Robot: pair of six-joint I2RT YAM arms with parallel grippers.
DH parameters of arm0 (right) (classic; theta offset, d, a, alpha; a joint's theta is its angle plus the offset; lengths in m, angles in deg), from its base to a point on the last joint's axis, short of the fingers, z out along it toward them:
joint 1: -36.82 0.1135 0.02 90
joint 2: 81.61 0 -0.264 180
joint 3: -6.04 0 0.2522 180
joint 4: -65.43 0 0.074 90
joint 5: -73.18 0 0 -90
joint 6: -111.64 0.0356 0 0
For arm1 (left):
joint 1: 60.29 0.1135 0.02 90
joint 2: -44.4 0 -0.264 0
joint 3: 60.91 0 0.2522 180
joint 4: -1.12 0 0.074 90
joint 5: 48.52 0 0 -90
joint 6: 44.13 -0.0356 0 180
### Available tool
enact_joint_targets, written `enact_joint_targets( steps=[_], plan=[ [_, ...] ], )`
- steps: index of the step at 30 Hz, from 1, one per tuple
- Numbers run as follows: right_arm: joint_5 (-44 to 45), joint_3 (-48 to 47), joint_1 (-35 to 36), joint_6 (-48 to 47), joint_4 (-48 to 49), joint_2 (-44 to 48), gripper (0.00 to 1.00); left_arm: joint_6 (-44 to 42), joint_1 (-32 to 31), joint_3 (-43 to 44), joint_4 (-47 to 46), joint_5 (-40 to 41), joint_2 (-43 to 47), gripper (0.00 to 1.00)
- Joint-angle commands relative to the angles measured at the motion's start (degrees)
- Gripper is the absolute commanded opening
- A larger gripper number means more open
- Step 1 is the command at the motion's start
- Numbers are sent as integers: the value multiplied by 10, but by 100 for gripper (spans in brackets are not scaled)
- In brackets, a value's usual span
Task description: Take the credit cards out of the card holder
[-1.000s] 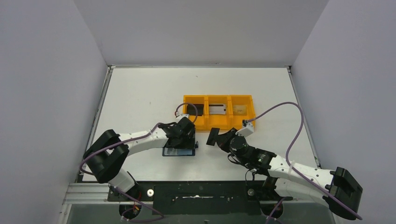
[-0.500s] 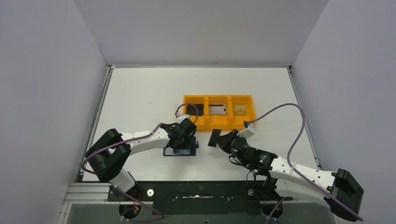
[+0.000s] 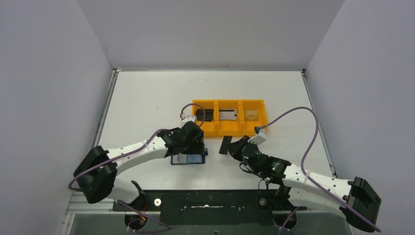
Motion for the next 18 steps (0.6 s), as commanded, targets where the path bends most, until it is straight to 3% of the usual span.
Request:
enact_joint_targets(
  steps=[1,10,18],
  plan=[
    [29,-40,1,-36,4,4,0,-12,22,-6,6,-7,86,79],
    [18,-55,0,-104,34,0,0,-71,172,-38,38,-56,241,90],
    [6,-114,-3,-198,37,-39,0,-109,215,-34,72,-6,334,94]
  ],
)
